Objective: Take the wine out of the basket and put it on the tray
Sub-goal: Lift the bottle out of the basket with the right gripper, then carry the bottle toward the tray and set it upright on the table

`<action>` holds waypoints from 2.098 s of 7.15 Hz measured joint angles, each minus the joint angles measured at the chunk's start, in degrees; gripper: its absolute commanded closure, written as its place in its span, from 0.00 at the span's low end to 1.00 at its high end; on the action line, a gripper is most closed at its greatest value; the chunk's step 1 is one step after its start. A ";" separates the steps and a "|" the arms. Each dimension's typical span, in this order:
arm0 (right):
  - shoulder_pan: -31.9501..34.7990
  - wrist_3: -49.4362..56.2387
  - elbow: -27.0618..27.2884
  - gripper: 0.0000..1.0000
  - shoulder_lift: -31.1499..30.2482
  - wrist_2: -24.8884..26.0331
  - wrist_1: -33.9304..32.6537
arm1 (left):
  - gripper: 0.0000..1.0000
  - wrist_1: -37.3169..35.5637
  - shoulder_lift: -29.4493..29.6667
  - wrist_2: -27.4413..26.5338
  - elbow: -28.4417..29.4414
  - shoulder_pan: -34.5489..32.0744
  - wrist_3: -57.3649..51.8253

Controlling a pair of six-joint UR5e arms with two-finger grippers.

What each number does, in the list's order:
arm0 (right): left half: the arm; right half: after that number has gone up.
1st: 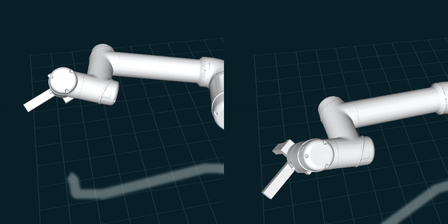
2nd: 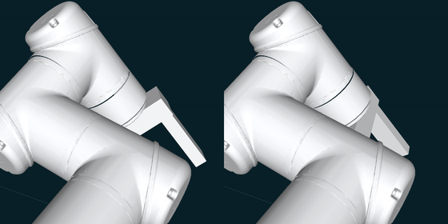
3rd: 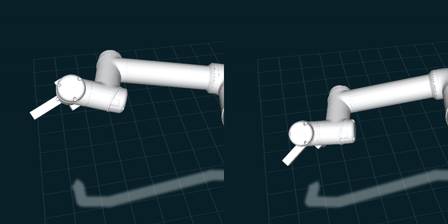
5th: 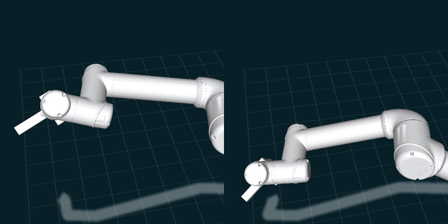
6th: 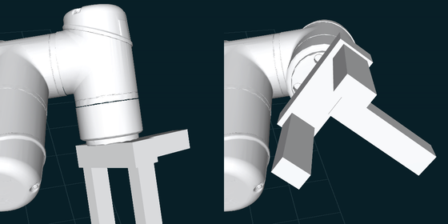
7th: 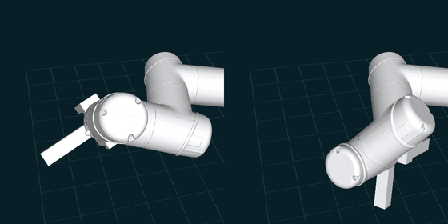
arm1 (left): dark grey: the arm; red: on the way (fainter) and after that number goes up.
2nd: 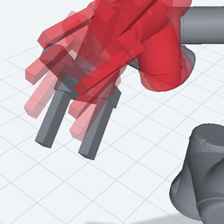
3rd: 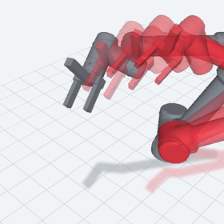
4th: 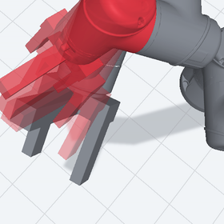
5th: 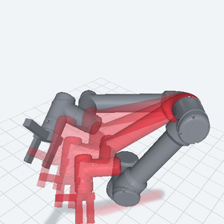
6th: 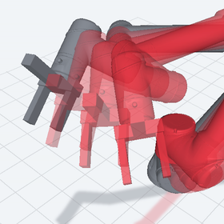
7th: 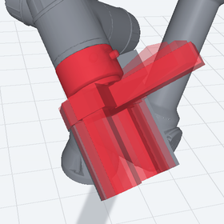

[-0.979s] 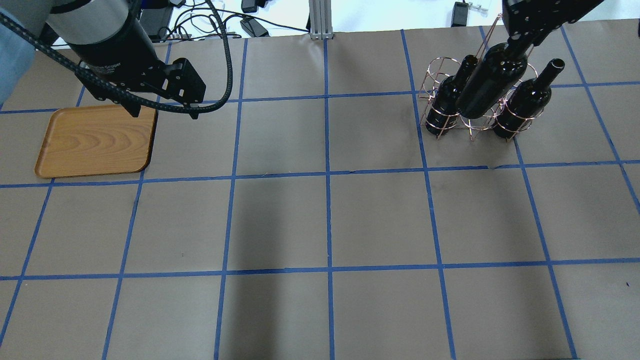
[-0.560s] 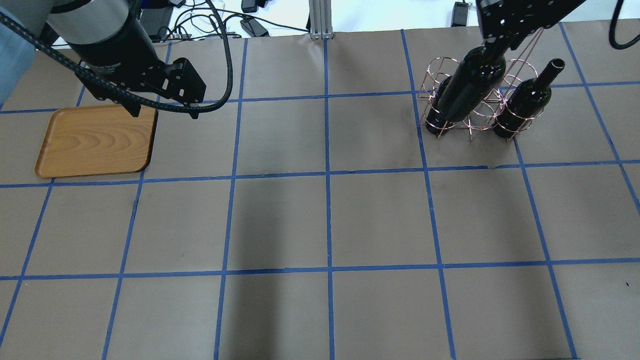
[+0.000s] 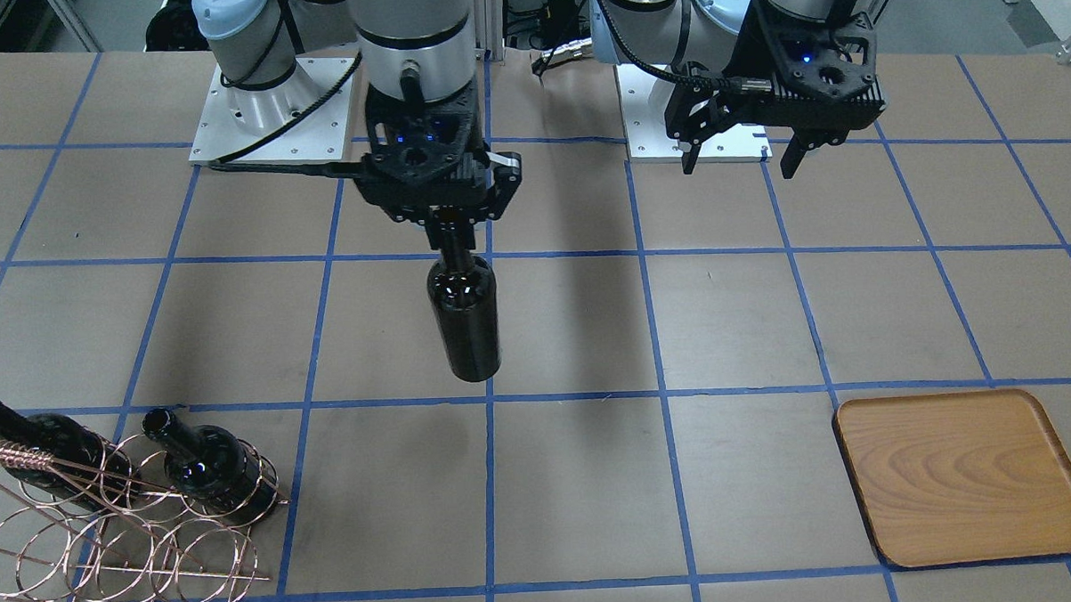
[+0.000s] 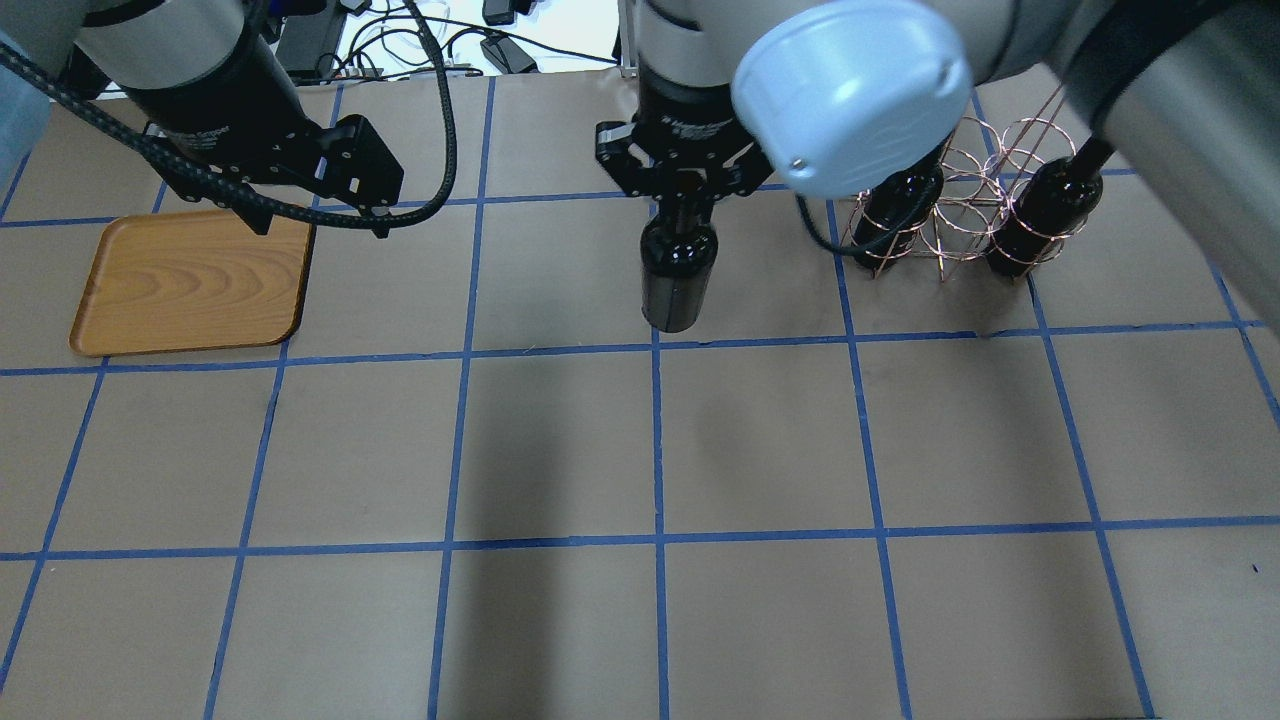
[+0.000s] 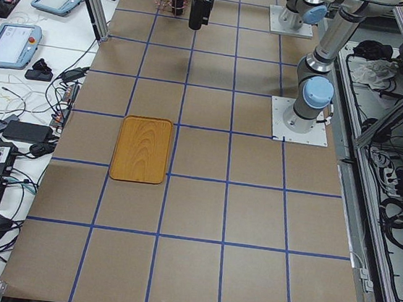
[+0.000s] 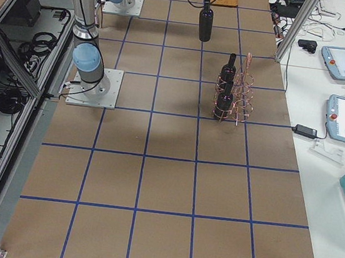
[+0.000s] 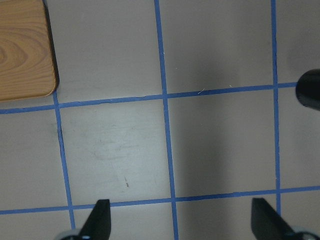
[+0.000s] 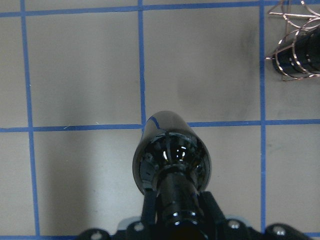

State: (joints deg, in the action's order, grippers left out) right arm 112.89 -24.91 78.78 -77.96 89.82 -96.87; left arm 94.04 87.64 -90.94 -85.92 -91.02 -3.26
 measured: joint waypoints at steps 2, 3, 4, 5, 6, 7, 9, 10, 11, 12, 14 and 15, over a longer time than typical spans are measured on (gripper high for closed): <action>4.68 -5.14 1.35 1.00 1.78 0.08 -3.09 | 0.00 0.08 -0.80 0.07 -0.17 2.61 -4.28; 6.73 -7.63 1.54 1.00 2.84 0.10 -4.11 | 0.00 0.09 -1.04 0.11 -0.20 3.42 -5.46; 8.86 -9.81 1.62 1.00 4.08 0.21 -5.44 | 0.00 0.00 -1.19 0.16 -0.20 3.82 -5.99; 10.78 -11.90 1.65 1.00 5.39 0.30 -7.15 | 0.00 -0.02 -1.30 0.18 -0.20 4.00 -6.27; 12.26 -13.38 1.70 1.00 6.35 0.30 -8.41 | 0.00 0.09 -1.47 0.15 -0.21 4.13 -6.46; 13.36 -14.51 1.85 1.00 6.94 0.19 -9.02 | 0.00 0.17 -1.69 0.10 -0.21 4.60 -6.57; 14.61 -16.03 2.63 1.00 7.77 0.15 -9.44 | 0.00 0.22 -2.11 0.18 -0.24 6.35 -7.84; 14.78 -16.20 2.87 0.94 8.00 0.17 -9.45 | 0.00 0.22 -2.25 0.26 -0.42 6.77 -8.44; 14.83 -16.21 2.92 0.53 8.24 0.18 -9.42 | 0.00 0.18 -2.36 0.34 -0.85 6.93 -8.72; 14.85 -16.19 2.94 0.34 8.51 0.20 -9.36 | 0.00 0.13 -2.47 0.35 -1.27 6.96 -8.95; 14.80 -16.18 2.74 0.17 8.36 0.17 -9.19 | 0.00 0.21 -2.71 0.25 -1.63 7.00 -9.38; 14.60 -16.20 2.51 0.10 7.83 -0.03 -9.09 | 0.00 0.24 -2.77 0.22 -1.67 7.03 -9.45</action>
State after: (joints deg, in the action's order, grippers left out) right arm 127.49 -41.11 81.29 -70.13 89.79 -105.96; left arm 94.29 84.87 -90.72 -87.59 -84.00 -12.70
